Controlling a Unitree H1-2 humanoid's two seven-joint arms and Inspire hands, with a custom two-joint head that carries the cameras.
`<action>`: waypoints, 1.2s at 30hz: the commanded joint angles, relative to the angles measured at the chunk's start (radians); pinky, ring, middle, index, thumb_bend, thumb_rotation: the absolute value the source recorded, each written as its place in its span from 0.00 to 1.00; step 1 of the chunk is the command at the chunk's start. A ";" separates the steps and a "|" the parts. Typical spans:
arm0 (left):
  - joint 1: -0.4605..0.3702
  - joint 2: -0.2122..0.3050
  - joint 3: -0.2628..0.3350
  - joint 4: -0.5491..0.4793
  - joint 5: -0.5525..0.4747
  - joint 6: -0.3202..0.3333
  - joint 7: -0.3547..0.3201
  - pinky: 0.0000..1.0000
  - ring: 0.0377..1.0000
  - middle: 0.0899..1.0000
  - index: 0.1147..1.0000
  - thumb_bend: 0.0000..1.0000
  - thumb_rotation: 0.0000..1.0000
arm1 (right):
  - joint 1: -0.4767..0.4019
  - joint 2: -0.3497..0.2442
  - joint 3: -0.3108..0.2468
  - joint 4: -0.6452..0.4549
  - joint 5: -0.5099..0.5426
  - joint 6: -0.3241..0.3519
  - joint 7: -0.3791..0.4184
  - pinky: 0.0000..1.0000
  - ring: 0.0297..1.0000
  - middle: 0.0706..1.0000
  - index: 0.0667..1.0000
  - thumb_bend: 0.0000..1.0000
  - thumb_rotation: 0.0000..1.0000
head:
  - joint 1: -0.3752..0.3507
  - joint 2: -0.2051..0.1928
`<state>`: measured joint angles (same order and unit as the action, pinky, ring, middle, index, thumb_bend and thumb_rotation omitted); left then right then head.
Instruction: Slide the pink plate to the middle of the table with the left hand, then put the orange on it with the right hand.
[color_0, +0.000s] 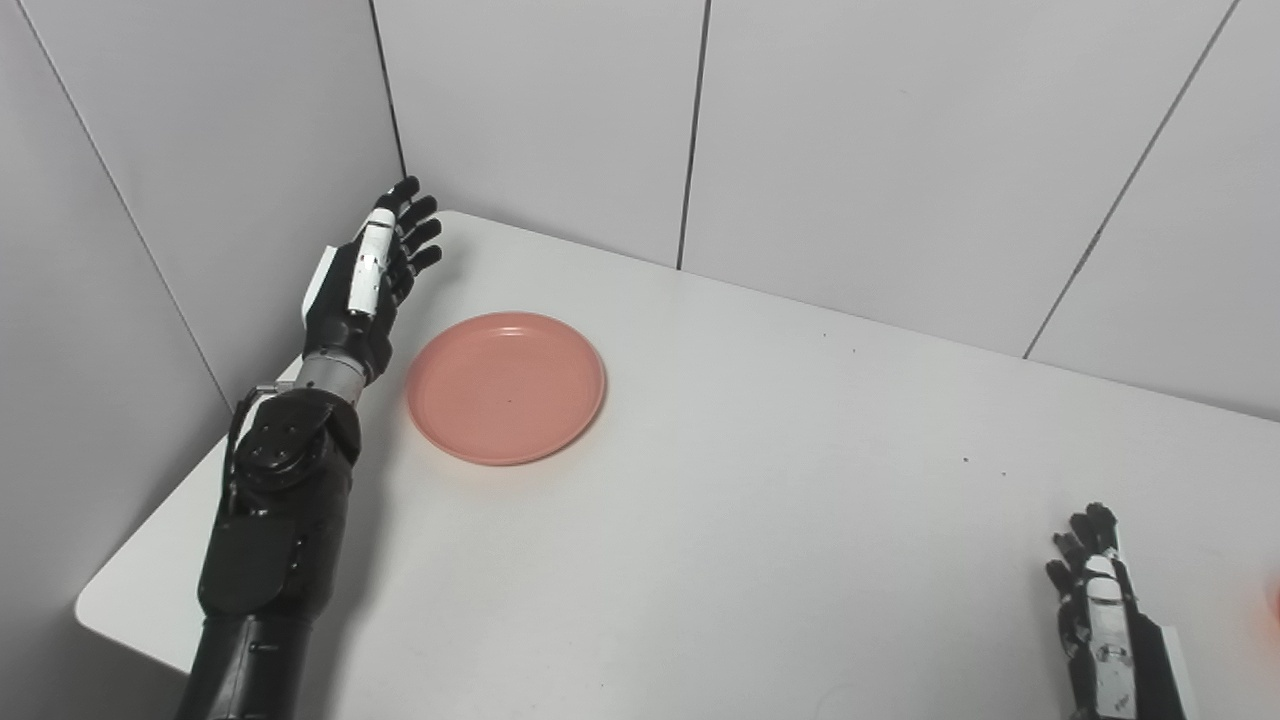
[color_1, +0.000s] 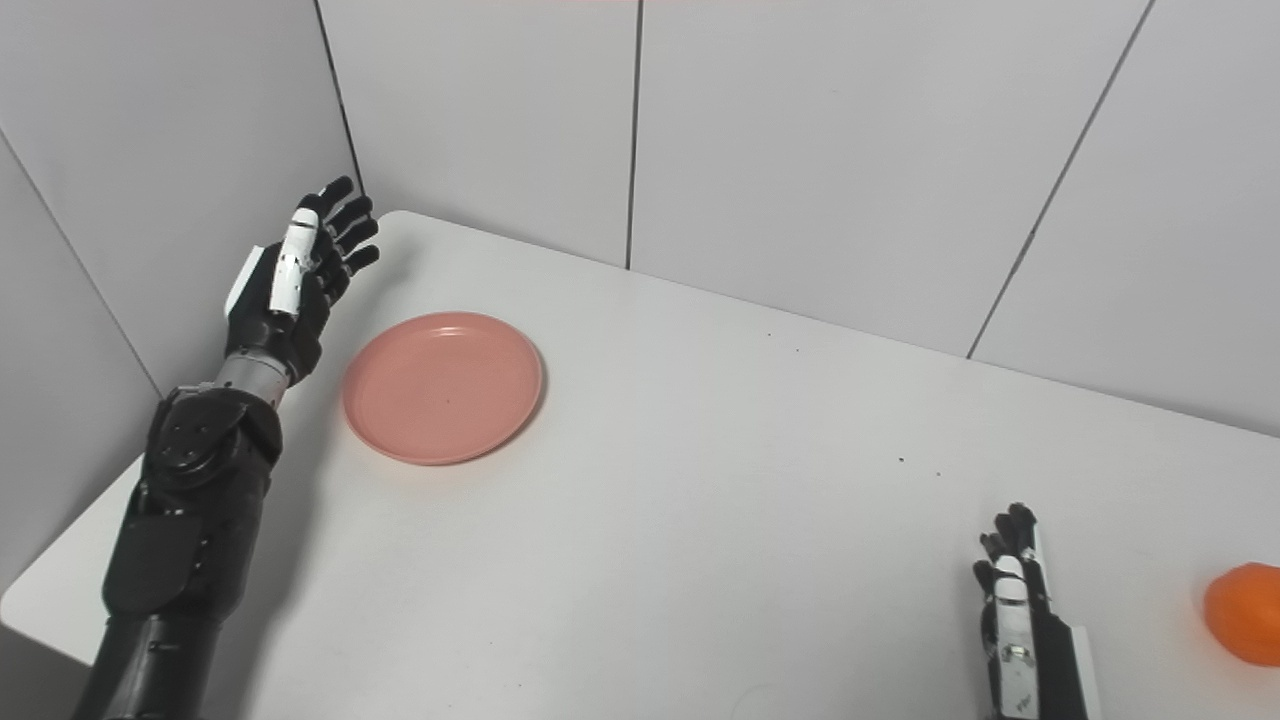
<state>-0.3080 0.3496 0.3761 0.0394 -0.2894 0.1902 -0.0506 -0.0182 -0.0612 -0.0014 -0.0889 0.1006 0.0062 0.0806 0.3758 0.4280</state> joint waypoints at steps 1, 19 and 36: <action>-0.017 0.033 0.008 -0.004 -0.005 -0.031 -0.008 0.90 0.91 0.90 0.89 0.31 1.00 | -0.013 -0.006 -0.004 -0.025 0.004 0.004 0.006 1.00 1.00 1.00 1.00 0.01 1.00 | 0.001 0.001; -0.001 0.034 0.063 0.115 -0.083 -0.042 -0.020 0.92 0.90 0.90 0.89 0.30 1.00 | -0.008 -0.009 -0.004 -0.042 -0.013 0.029 -0.003 1.00 1.00 1.00 1.00 0.00 1.00 | 0.014 0.001; -0.010 0.023 0.053 0.247 -0.094 -0.089 -0.047 0.93 0.92 0.92 0.90 0.31 1.00 | -0.009 -0.011 -0.005 -0.054 -0.012 0.042 -0.001 1.00 1.00 1.00 1.00 0.00 1.00 | 0.015 0.008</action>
<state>-0.2873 0.3530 0.4307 0.2816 -0.3693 0.1351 -0.0760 -0.0165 -0.0674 -0.0009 -0.1138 0.0805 0.0438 0.0763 0.3911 0.4356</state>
